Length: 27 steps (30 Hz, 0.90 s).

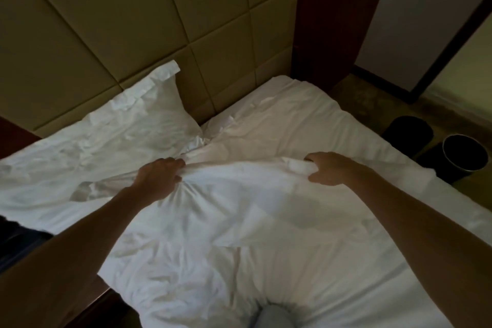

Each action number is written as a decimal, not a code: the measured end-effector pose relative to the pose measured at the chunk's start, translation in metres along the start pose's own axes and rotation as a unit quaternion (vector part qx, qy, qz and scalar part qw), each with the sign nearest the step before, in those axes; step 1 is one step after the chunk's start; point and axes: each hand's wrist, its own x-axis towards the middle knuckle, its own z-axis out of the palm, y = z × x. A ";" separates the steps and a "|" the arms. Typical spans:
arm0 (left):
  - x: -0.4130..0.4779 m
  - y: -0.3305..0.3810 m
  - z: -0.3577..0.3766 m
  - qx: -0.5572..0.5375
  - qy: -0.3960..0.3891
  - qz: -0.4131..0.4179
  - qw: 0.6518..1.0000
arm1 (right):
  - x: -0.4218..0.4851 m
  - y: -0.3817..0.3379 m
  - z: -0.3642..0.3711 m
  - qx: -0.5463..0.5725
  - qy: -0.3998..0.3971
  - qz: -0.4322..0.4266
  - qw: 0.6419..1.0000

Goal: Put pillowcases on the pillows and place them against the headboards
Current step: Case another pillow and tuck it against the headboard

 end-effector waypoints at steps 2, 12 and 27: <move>0.005 -0.002 -0.002 0.013 -0.018 -0.018 1.000 | 0.011 0.005 -0.019 0.016 -0.062 0.002 0.998; 0.014 0.008 -0.036 0.035 0.092 0.003 0.995 | 0.019 0.009 -0.054 -0.208 0.056 0.005 0.976; 0.165 -0.048 -0.144 -0.013 -0.073 0.177 0.981 | 0.018 -0.043 -0.164 -0.239 0.210 0.163 0.934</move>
